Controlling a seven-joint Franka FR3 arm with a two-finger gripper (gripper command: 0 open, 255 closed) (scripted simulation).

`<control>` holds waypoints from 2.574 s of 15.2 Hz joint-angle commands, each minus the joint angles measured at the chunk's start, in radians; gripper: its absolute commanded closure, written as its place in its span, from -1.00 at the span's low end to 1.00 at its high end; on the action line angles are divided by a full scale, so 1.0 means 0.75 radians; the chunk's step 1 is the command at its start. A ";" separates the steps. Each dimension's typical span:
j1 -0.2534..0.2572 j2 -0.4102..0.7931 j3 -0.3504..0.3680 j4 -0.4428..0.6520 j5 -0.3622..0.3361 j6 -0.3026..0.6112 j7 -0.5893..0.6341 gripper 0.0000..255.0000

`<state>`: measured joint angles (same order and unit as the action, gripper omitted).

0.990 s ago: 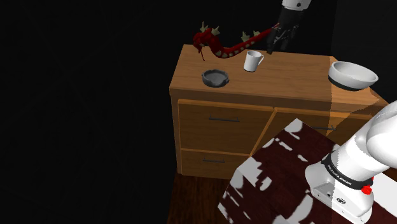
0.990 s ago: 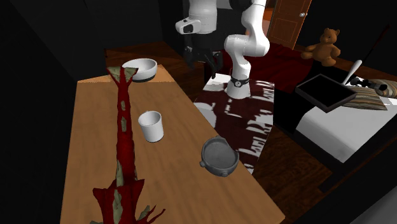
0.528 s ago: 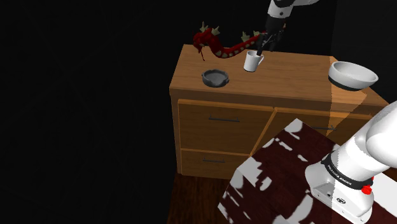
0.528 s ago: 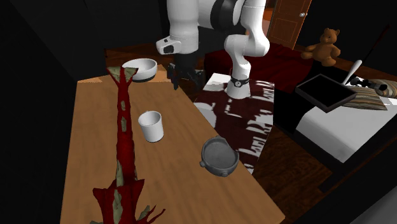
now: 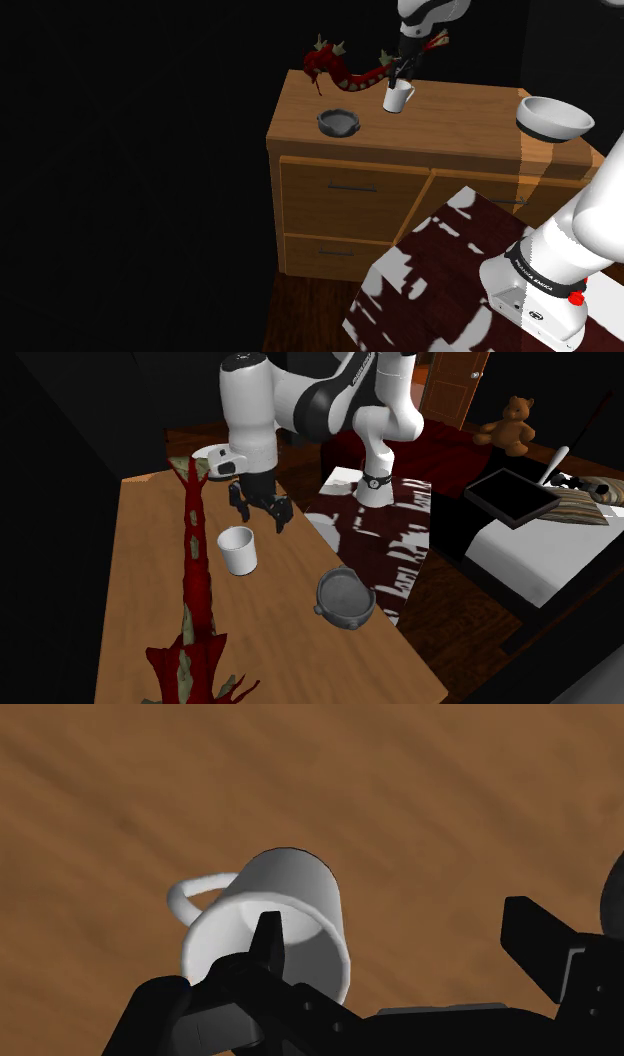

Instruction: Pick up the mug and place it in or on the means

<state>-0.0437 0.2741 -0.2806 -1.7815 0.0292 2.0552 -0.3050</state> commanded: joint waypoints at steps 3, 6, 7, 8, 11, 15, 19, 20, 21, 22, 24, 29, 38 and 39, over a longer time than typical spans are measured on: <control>-0.039 0.184 0.006 0.191 0.033 -0.004 -0.055 -1.00; -0.043 0.204 0.008 0.165 0.039 0.041 -0.059 -1.00; -0.044 0.212 0.009 0.158 0.041 0.056 -0.060 -1.00; -0.045 0.219 0.010 0.150 0.043 0.071 -0.062 -1.00; -0.048 0.239 0.013 0.132 0.049 0.108 -0.065 -1.00; -0.048 0.239 0.013 0.132 0.050 0.108 -0.065 -1.00; -0.048 0.239 0.013 0.132 0.050 0.108 -0.065 1.00; -0.048 0.239 0.013 0.132 0.050 0.108 -0.065 1.00; -0.048 0.239 0.013 0.132 0.049 0.108 -0.065 1.00; -0.048 0.239 0.013 0.132 0.049 0.108 -0.065 1.00; -0.048 0.240 0.013 0.133 0.050 0.107 -0.065 1.00; -0.048 0.232 0.012 0.139 0.047 0.093 -0.065 1.00; -0.043 0.173 0.003 0.219 0.030 -0.043 -0.060 1.00; -0.043 0.168 0.002 0.229 0.029 -0.059 -0.060 1.00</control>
<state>-0.0759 0.4039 -0.2782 -1.6178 0.0520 2.0234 -0.3496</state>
